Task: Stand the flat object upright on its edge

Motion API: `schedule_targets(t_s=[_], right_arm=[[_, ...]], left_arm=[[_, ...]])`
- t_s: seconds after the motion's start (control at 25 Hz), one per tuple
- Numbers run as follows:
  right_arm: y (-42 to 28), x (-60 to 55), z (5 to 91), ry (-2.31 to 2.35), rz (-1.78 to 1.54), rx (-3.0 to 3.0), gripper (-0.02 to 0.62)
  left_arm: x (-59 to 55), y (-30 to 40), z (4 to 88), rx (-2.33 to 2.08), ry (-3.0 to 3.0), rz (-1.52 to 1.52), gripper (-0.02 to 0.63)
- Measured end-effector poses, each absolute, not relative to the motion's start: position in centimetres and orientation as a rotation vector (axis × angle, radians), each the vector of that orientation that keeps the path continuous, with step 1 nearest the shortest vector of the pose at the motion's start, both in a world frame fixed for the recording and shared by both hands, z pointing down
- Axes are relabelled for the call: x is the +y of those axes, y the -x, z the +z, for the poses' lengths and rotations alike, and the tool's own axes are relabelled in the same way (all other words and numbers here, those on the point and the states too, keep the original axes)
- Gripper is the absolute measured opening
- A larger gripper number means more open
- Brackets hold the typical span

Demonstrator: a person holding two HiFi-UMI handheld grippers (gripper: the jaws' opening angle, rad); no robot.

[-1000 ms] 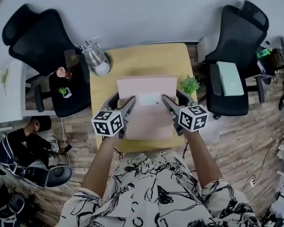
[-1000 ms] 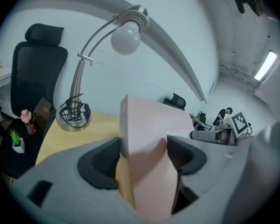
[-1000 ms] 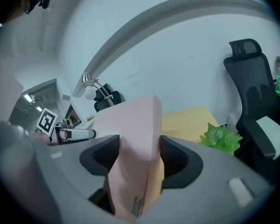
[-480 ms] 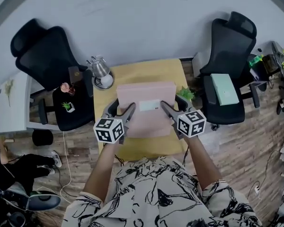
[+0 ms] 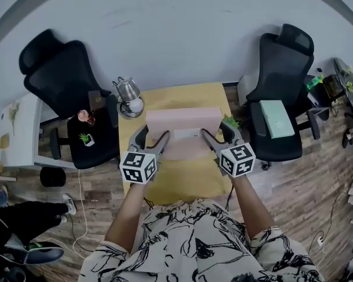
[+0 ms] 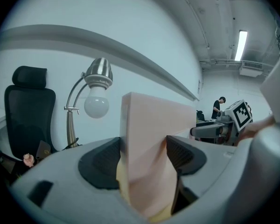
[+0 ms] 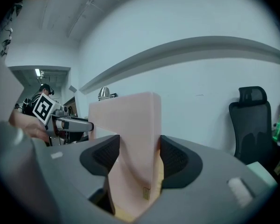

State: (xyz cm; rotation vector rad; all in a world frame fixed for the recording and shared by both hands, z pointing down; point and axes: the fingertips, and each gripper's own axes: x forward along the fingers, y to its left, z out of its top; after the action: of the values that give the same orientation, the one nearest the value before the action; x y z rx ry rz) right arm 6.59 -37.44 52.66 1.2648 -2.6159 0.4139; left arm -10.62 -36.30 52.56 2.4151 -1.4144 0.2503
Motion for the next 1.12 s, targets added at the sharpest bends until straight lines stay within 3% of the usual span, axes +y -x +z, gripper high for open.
schedule_targets(t_s=[1.12], right_arm=[[-6.5,-36.5,51.1,-1.313,0.211,-2.655,0.279]], left_arm=[[-35.4,10.7,51.5,-1.461,-2.490,0.223,0.308]])
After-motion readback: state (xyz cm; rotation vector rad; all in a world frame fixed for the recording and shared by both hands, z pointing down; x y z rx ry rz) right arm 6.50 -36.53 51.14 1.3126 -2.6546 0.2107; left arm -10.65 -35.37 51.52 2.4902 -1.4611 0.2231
